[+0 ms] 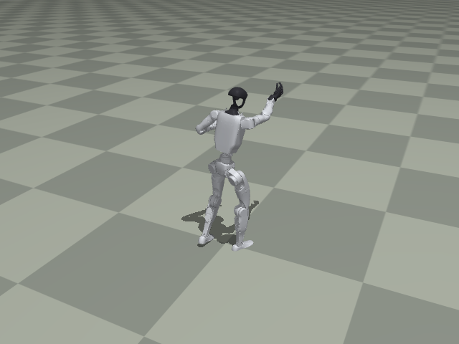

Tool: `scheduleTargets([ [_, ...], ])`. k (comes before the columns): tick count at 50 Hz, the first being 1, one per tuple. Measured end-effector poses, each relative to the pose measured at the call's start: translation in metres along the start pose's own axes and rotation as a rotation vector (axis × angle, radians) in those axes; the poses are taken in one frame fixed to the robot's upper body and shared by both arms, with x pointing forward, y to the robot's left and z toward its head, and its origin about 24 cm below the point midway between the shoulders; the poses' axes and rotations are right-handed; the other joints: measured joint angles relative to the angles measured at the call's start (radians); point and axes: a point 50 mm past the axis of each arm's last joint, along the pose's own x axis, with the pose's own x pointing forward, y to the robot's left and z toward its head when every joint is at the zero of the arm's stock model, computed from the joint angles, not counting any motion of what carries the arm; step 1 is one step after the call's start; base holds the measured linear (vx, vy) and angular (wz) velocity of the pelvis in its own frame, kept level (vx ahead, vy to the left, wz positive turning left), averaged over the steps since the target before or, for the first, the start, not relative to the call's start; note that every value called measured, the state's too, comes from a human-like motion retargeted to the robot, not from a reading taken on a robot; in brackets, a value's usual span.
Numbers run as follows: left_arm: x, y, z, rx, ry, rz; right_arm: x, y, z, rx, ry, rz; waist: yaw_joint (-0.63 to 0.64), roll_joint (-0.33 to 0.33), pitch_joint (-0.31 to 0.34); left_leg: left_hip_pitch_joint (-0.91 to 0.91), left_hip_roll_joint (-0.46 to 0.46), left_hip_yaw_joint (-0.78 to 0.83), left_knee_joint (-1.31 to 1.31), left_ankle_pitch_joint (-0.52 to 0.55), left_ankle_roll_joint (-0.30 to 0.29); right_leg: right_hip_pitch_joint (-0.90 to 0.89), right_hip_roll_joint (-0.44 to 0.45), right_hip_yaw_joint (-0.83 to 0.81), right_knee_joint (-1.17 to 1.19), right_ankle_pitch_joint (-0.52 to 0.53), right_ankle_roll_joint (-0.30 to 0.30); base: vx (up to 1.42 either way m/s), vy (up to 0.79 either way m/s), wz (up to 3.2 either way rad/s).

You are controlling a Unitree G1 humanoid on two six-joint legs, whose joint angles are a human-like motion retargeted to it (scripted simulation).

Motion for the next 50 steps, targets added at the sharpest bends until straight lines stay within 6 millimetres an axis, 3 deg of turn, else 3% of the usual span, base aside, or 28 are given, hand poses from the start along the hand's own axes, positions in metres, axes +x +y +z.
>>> scheduleTargets([
  [3, -0.007, 0.006, -0.005, -0.028, 0.059, 0.018, -0.003, -0.020, -0.014, -0.044, 0.028, -0.025, -0.022, 0.037, 0.001, -0.087, 0.054, -0.010, 0.304, -0.007, 0.031, 0.031, 0.020, 0.078, 0.065, -0.073, -0.035, 0.41, 0.07, -0.99],
  [7, -0.030, 0.018, -0.015, -0.101, 0.159, 0.106, -0.027, -0.052, -0.030, -0.088, -0.027, 0.034, -0.047, 0.067, 0.016, -0.202, 0.087, -0.072, 0.510, -0.085, 0.048, 0.023, 0.046, 0.131, 0.166, -0.137, 0.000, 0.39, 0.12, -1.01],
  [11, -0.055, 0.027, -0.016, -0.137, 0.182, 0.227, -0.086, -0.099, -0.061, -0.021, -0.055, 0.011, -0.048, 0.044, 0.030, -0.227, 0.024, -0.203, 0.294, -0.118, 0.045, 0.062, 0.061, 0.227, 0.103, -0.089, 0.066, 0.34, 0.15, -1.34],
  [16, -0.072, 0.033, -0.006, -0.019, 0.190, 0.219, -0.180, -0.141, -0.106, 0.117, 0.050, -0.158, 0.008, -0.004, -0.007, -0.189, -0.084, -0.608, -0.136, 0.008, 0.012, 0.070, 0.105, 0.444, -0.001, -0.005, 0.101, 0.21, 0.20, -2.37],
  [18, -0.068, 0.035, -0.002, 0.056, 0.184, 0.155, -0.204, -0.150, -0.109, 0.162, 0.087, -0.169, 0.025, -0.016, 0.017, -0.192, -0.088, -0.700, -0.167, 0.043, 0.000, 0.043, 0.145, 0.542, 0.030, -0.028, 0.080, 0.03, 0.23, -2.63],
  [21, -0.053, 0.033, -0.002, 0.156, 0.176, 0.016, -0.233, -0.157, -0.105, 0.263, 0.139, -0.134, 0.011, -0.050, 0.066, -0.245, -0.082, -0.619, -0.051, -0.014, 0.013, -0.046, 0.196, 0.607, 0.179, -0.121, 0.037, -0.06, 0.24, -2.08],
  [25, -0.021, 0.014, -0.008, 0.259, 0.117, -0.200, -0.274, -0.159, -0.102, 0.429, 0.259, -0.085, -0.053, -0.076, 0.097, -0.332, -0.048, -0.461, 0.133, -0.130, 0.050, -0.179, 0.191, 0.470, 0.348, -0.211, 0.002, -0.07, 0.23, -1.55],
  [28, 0.011, -0.011, -0.006, 0.313, -0.021, -0.318, -0.298, -0.152, -0.104, 0.494, 0.357, -0.057, -0.116, -0.063, 0.094, -0.323, -0.007, -0.364, 0.150, -0.149, 0.052, -0.201, 0.157, 0.351, 0.358, -0.226, 0.008, 0.00, 0.19, -1.84],
  [33, 0.058, -0.051, 0.020, 0.386, -0.302, -0.438, -0.314, -0.144, -0.092, 0.389, 0.401, 0.088, -0.204, -0.037, 0.044, -0.214, 0.047, -0.112, 0.034, -0.116, 0.015, -0.207, 0.068, 0.189, 0.358, -0.238, 0.024, 0.05, 0.15, -2.48],
  [40, 0.084, -0.070, 0.054, 0.409, -0.482, -0.487, -0.317, -0.154, -0.063, 0.118, 0.374, 0.266, -0.337, 0.016, -0.057, -0.066, 0.058, 0.255, -0.140, -0.037, -0.055, -0.163, -0.109, -0.170, 0.303, -0.221, 0.080, 0.13, 0.01, -2.61],
  [43, 0.092, -0.065, 0.058, 0.394, -0.496, -0.429, -0.323, -0.161, -0.059, 0.102, 0.382, 0.215, -0.376, 0.019, -0.067, -0.035, 0.072, 0.409, -0.113, -0.019, -0.056, -0.120, -0.136, -0.289, 0.244, -0.217, 0.117, 0.17, -0.18, -2.68],
  [46, 0.102, -0.044, 0.050, 0.372, -0.460, -0.265, -0.332, -0.164, -0.062, 0.133, 0.398, 0.128, -0.426, -0.002, -0.024, -0.040, 0.148, 0.509, 0.097, -0.034, 0.007, -0.101, -0.109, -0.224, 0.203, -0.249, 0.124, 0.16, -0.24, -2.63],
  [48, 0.106, -0.020, 0.046, 0.347, -0.426, -0.103, -0.333, -0.161, -0.065, 0.170, 0.395, 0.078, -0.462, -0.008, 0.049, -0.087, 0.250, 0.473, 0.340, -0.067, 0.070, -0.113, -0.054, -0.129, 0.241, -0.282, 0.092, 0.14, -0.20, -2.86],
  [50, 0.106, 0.003, 0.043, 0.305, -0.401, 0.054, -0.335, -0.157, -0.069, 0.221, 0.394, 0.032, -0.479, -0.015, 0.129, -0.175, 0.308, 0.324, 0.551, -0.097, 0.098, -0.133, 0.018, -0.032, 0.311, -0.316, 0.052, 0.17, -0.13, -3.17],
])
